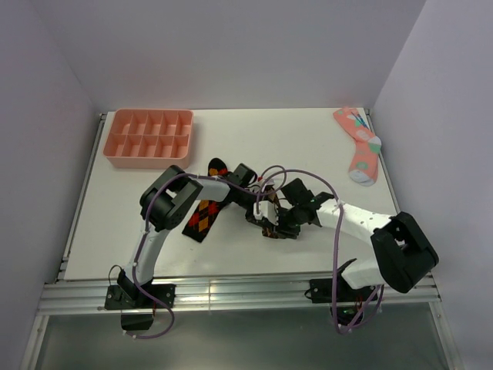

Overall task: Roll the socks
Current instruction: Roll the sock at the center of the board.

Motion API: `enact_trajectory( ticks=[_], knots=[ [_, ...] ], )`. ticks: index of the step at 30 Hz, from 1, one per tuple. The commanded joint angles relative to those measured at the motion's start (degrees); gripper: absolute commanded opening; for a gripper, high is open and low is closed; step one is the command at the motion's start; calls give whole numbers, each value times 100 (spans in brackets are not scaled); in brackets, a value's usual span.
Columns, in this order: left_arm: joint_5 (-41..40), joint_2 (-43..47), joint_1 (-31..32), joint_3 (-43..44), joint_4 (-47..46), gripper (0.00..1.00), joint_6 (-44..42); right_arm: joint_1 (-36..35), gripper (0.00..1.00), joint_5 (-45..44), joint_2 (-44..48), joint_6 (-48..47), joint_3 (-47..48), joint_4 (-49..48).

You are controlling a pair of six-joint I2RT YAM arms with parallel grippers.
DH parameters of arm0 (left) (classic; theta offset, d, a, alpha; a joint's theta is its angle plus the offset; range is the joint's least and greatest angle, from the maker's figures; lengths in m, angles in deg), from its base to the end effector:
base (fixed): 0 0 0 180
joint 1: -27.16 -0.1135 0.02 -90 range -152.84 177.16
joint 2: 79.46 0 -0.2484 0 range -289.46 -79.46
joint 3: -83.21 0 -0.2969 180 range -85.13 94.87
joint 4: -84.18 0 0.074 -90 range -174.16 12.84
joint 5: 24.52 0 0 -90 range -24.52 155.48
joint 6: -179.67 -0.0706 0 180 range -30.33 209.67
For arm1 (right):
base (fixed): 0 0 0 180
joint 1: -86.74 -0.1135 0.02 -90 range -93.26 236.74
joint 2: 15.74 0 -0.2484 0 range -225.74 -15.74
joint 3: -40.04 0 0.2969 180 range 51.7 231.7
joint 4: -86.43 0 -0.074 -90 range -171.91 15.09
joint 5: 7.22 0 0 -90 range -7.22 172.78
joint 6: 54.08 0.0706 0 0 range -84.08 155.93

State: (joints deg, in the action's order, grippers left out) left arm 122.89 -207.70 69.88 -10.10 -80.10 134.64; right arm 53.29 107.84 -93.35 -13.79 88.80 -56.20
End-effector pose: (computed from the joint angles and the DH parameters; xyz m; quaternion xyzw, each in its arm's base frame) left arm 0.2950 -0.3534 0.0174 -0.1188 -0.8441 0.5036 0.1410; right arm 0.2191 0.1806 0.0866 -0.6674 0.6849 0.1817 0.2291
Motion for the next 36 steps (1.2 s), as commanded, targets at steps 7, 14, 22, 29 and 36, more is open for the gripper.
enact_trajectory(
  ticks=[7,14,22,29,36],
  knots=[
    [-582,-280,-53,-462,70,0,-138,-56,22,-63,-483,260,306,214],
    [-905,62,-53,-954,-1168,5,362,146,11,587,-739,278,649,960],
    [-1880,634,-44,-2060,-3945,24,1635,743,11,1036,-1019,261,956,1594],
    [-2673,687,43,-2685,-5783,25,2200,1156,10,1264,-1775,85,1589,2472],
    [-3069,898,175,-2852,-6416,32,1647,1394,10,1387,-2391,-3,2134,3027]
  ],
)
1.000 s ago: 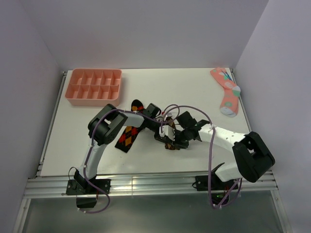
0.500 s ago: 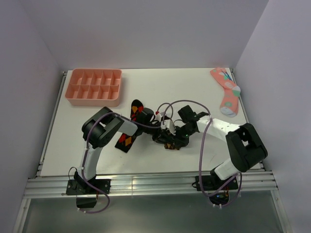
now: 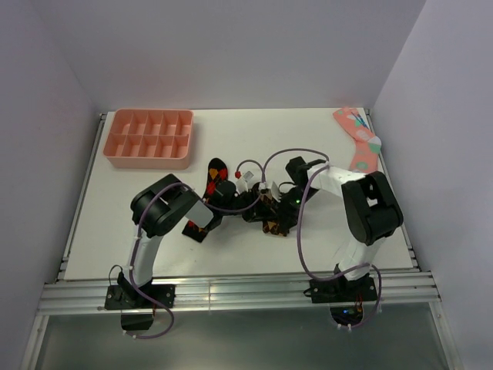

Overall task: Roll the socks
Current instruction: Roll the sock at the center of the board.

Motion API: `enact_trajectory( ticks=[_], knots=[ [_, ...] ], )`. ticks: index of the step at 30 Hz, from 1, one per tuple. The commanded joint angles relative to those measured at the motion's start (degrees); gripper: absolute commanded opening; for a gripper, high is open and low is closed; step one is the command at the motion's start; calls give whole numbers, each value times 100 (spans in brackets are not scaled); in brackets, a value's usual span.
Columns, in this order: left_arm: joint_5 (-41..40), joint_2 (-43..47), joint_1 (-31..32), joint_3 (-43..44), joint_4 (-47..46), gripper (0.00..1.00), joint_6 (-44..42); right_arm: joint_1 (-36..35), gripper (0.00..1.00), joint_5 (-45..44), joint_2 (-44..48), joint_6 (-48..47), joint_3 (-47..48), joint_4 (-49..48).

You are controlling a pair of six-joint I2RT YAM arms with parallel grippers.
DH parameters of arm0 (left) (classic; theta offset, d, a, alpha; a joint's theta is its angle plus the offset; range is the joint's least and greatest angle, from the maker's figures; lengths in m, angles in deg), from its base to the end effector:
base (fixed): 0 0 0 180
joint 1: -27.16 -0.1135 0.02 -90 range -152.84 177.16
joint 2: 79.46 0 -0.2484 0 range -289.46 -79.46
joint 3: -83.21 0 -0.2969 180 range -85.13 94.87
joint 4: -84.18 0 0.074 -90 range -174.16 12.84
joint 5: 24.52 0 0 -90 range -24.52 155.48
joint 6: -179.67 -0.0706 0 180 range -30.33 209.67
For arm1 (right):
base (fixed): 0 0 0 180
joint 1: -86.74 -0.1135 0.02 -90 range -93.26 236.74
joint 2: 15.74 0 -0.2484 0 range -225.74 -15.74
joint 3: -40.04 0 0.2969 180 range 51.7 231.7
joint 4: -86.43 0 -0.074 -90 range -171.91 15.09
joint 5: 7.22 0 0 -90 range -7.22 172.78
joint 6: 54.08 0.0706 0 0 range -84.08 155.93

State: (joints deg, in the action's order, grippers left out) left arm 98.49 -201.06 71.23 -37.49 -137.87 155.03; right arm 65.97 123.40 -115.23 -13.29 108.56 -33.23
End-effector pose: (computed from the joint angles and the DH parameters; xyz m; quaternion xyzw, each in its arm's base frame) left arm 0.2701 -0.3150 0.0161 0.0143 0.8031 -0.5821 0.1264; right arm 0.2760 0.1538 0.0782 -0.5345 0.7705 0.3391 0.0749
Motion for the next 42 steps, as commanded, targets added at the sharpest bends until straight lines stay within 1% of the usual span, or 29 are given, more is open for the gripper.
enact_trajectory(
  ticks=[1,7,11,14,19,22,25,27,28,31,35,38,42],
  knots=[
    [-647,251,40,-149,-832,33,-419,135,10,-160,-308,-62,202,791],
    [-1174,531,66,-369,-561,33,-1060,214,10,-186,-581,-10,510,1107],
    [-1499,839,93,-825,-798,33,-1542,249,10,-160,-818,17,773,1432],
    [-1693,1120,154,-1001,-878,34,-1859,276,10,-273,-932,131,914,1520],
    [-1833,1560,443,-1143,-624,36,-2991,267,11,-336,-1196,201,1222,1872],
    [-1773,1727,663,-1073,-299,38,-3406,276,11,-362,-1432,324,1424,2021],
    [-1509,1728,804,-879,104,43,-3828,276,11,-362,-1626,333,1591,2153],
    [-1482,1675,874,-695,404,47,-4153,276,11,-318,-1714,333,1705,2215],
    [-1491,1640,962,-573,658,48,-4363,276,11,-301,-1767,333,1740,2294],
    [-1675,1569,1112,-440,985,50,-4663,276,11,-300,-1890,351,1863,2347],
    [-1947,1421,1261,-247,1345,50,-4927,276,11,-318,-2004,368,1995,2408],
    [-2009,1306,1349,-150,1512,51,-5033,276,11,-318,-2075,403,2074,2435],
    [-1939,1227,1376,-141,1460,51,-5016,276,11,-283,-2137,421,2145,2479]
  ],
)
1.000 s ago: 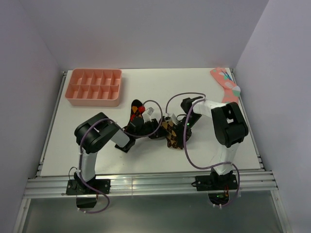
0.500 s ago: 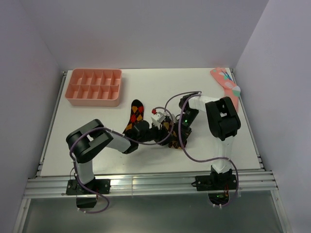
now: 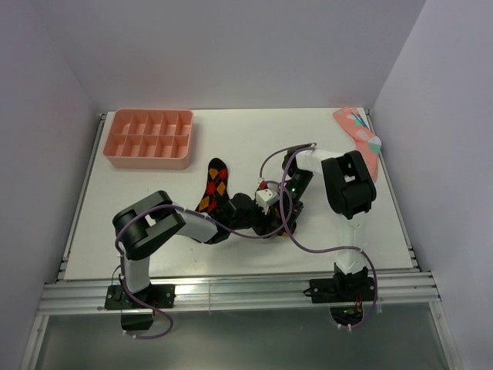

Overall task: Roll the socks
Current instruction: Roll the sock at the center of the board.

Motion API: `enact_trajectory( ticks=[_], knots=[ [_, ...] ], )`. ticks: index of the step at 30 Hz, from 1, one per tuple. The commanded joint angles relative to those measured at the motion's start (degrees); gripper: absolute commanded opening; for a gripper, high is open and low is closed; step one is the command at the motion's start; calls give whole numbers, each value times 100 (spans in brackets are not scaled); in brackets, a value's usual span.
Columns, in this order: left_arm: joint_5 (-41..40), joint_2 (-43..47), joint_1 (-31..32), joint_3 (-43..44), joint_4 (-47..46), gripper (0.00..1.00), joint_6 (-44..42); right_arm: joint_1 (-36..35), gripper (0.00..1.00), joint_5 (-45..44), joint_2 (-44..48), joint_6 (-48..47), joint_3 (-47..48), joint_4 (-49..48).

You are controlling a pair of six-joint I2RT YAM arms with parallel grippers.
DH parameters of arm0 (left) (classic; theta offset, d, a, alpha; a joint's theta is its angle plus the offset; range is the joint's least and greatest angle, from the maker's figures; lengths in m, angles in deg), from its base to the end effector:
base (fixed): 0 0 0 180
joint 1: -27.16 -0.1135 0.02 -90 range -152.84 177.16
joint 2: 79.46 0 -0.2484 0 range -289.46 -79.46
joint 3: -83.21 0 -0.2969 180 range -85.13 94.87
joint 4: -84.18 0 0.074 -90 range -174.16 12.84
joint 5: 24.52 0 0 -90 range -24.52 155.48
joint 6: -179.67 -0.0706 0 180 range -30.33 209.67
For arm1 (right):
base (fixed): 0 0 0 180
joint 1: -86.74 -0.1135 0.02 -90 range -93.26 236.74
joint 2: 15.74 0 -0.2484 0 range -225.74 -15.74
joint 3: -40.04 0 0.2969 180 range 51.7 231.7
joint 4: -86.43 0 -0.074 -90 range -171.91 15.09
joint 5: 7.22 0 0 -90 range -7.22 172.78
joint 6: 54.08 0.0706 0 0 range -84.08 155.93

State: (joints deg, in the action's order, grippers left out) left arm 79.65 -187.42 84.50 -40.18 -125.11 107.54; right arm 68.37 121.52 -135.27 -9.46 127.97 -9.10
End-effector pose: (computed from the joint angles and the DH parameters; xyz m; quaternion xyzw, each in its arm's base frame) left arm 0.2089 -0.3579 0.0644 0.3428 0.7514 -0.4194 0.3769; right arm 0.3074 0.1486 0.0581 0.4218 -0.8200 -0.3639 0.1314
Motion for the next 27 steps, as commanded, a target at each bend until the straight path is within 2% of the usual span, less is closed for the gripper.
enact_trajectory(
  ticks=[1,17,27],
  knots=[
    [-55,-155,49,137,184,51,-240,35,11,-95,-132,65,221,57],
    [770,-243,84,251,570,53,-486,27,11,-139,-326,135,310,84],
    [842,-339,93,391,939,53,-670,27,11,-174,-343,188,336,57]
  ],
)
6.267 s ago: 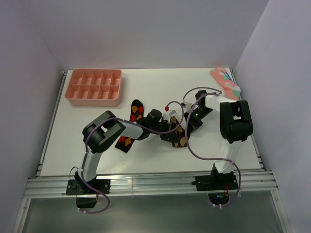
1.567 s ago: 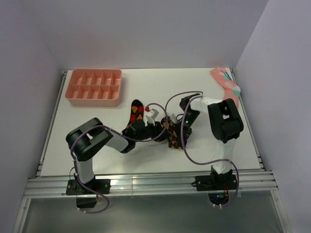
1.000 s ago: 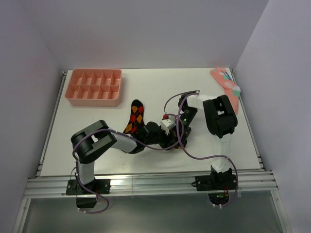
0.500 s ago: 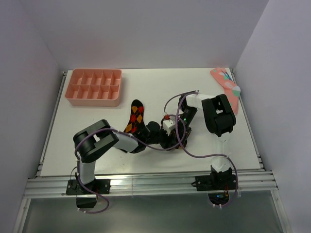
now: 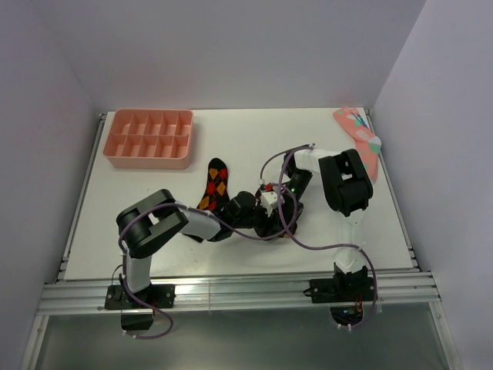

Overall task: Roll the socks
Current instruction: Roll the sock at the center of the board.

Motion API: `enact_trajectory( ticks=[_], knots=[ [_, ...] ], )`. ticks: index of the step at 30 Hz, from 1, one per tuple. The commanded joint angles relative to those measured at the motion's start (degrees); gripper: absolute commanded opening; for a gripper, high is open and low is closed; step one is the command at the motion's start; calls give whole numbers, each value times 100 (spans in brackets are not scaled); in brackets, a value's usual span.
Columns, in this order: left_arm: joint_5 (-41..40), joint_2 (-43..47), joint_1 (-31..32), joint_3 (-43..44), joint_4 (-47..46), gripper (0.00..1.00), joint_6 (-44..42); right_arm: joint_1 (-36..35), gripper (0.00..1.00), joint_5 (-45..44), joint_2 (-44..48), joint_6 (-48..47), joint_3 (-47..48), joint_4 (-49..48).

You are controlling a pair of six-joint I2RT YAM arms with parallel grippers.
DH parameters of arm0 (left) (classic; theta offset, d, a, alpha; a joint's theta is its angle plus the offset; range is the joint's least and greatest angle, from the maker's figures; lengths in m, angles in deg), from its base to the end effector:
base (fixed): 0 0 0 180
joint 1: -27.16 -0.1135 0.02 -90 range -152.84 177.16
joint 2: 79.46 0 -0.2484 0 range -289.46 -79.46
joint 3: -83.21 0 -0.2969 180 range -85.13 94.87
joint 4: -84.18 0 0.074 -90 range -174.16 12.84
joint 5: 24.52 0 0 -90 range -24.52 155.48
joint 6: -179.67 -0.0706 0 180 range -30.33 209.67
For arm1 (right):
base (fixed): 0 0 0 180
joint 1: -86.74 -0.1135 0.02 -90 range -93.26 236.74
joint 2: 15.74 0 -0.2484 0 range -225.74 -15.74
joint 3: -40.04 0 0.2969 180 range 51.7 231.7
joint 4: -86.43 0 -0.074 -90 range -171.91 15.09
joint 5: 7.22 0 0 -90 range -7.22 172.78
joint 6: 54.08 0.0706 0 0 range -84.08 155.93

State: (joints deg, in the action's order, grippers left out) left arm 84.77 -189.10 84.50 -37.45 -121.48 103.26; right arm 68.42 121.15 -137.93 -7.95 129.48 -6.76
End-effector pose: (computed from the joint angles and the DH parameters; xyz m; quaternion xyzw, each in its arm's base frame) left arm 0.2075 -0.3670 0.0604 0.3931 0.7363 -0.4237 0.3517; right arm 0.3073 0.1479 0.0506 0.3998 -0.8253 -0.3632 0.1647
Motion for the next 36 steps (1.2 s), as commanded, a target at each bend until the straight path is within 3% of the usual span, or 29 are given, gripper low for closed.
enact_trajectory(
  ticks=[1,11,14,22,27,36],
  knots=[
    [295,-197,93,136,620,52,-268,31,11,-137,-77,37,185,-177],
    [171,-364,146,303,919,49,-383,40,11,-181,-147,90,255,-142],
    [224,-435,154,373,1007,42,-383,31,11,-172,-156,116,282,-141],
    [716,-821,146,699,1289,0,-199,31,12,-189,-86,178,185,-273],
    [892,-1032,137,488,1052,0,328,48,26,-146,134,283,-51,-563],
    [1050,-1243,-153,57,541,0,1137,382,40,258,565,362,-228,-783]
  ],
)
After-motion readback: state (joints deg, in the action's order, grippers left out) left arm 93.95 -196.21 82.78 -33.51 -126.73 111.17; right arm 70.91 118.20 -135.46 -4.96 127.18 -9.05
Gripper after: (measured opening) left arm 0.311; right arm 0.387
